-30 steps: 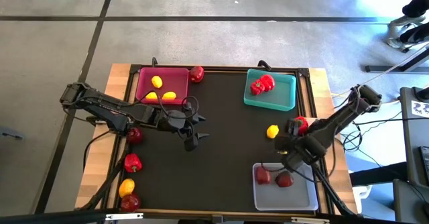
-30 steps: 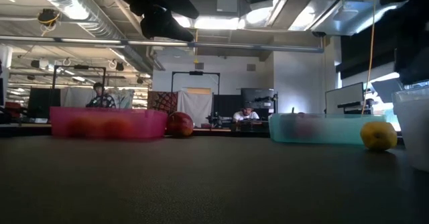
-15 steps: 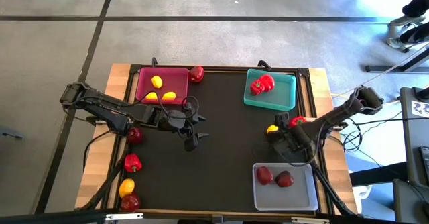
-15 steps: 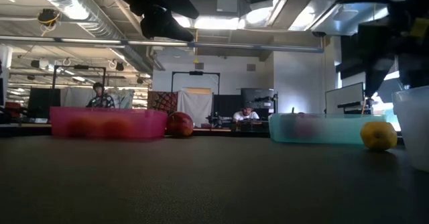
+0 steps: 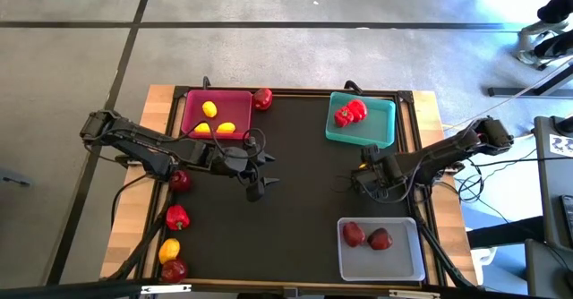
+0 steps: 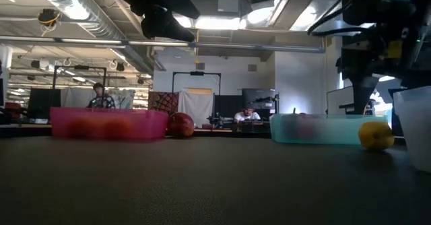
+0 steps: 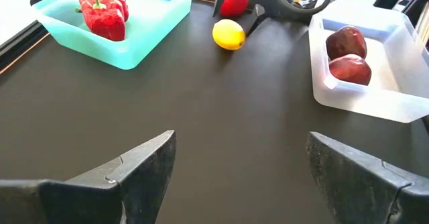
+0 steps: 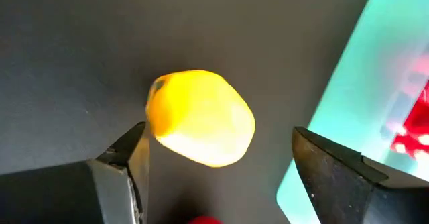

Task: Sort produce into baskets
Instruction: Put the lemon into the pink bin

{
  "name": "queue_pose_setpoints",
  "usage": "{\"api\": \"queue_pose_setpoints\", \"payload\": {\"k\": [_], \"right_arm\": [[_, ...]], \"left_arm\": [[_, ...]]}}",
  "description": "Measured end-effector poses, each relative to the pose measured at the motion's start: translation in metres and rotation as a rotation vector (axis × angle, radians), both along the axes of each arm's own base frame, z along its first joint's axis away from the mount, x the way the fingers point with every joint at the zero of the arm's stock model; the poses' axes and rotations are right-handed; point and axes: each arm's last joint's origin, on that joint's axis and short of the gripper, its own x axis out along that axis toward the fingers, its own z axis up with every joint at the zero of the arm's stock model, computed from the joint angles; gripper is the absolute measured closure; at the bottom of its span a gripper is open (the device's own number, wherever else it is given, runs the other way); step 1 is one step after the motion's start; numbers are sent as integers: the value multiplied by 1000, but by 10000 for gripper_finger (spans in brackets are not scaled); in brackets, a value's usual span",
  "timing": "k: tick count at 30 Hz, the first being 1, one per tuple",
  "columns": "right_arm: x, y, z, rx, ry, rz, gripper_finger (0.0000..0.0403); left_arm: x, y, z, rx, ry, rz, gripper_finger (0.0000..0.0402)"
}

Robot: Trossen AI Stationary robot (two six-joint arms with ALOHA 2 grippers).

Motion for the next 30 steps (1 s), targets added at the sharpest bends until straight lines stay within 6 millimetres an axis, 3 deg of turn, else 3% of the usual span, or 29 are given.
{"api": "queue_pose_setpoints", "payload": {"k": [9, 20, 30], "right_arm": [[2, -5, -2, 11, 4, -8, 139], [13, -16, -26, 32, 148, -67, 227], [20, -15, -22, 41, 108, -96, 297]], "left_arm": [[0, 0, 0, 0, 0, 0, 76], [0, 0, 0, 0, 0, 0, 76], [0, 0, 0, -23, -3, 14, 76]]}}
